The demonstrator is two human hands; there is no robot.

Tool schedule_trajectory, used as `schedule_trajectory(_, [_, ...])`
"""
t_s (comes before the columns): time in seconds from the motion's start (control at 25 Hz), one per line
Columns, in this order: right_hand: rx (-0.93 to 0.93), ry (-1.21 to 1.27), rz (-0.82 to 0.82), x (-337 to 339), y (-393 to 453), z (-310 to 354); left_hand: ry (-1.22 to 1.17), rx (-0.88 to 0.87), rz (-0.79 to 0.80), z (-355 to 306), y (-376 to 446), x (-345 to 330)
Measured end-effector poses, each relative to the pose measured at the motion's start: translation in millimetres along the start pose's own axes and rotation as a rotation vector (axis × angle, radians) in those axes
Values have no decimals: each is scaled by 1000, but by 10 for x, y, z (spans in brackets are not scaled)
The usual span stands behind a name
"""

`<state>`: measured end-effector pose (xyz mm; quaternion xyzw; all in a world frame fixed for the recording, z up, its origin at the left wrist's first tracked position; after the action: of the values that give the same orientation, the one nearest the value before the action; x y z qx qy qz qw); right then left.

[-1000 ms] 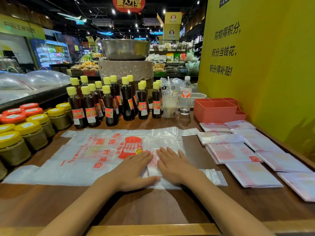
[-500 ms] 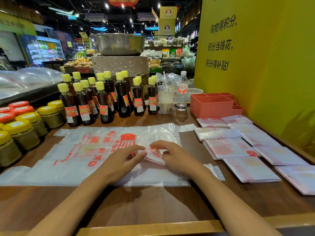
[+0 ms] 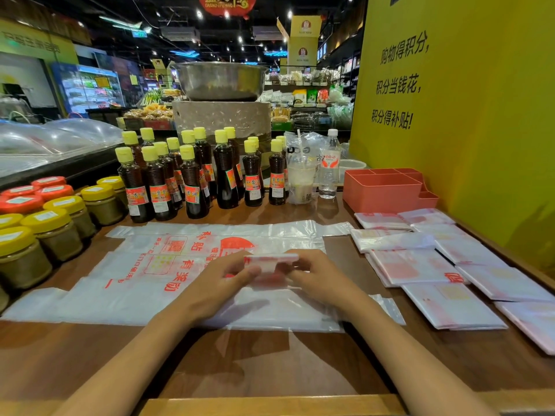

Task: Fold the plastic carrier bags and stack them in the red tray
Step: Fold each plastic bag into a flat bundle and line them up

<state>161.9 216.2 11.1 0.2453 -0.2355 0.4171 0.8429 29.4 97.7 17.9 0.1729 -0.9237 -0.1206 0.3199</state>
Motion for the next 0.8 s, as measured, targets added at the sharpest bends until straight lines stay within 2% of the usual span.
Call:
schedule_trajectory(0.2, [-30,177,-48,14,32,7,31,-9,-55,27,43,59])
schedule_trajectory(0.48, [-90,192,-207,-16,59,-56,24,99,-161,231,86,52])
schedule_trajectory(0.6, [-96,193,-220,-25,58,-85,52,134,-192,288,105,62])
schedule_trajectory(0.68, [-85,136,-198,-63,52,-90,141,147,-225,320,109,77])
schedule_trajectory(0.8, [-29,-178,-139,-107,59,-74,289,186,-245,377,115,97])
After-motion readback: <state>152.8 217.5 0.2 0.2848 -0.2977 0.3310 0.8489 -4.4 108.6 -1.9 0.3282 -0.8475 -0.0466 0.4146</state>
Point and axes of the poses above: each hand's wrist, its own y-axis towards the middle knuckle, its own x-axis out of the back of the hand, z = x × y, the point moved 7 cm from there along y, towards the middle knuckle, and after that the axes turned 7 degrees about -y, right-handed, at the moved point
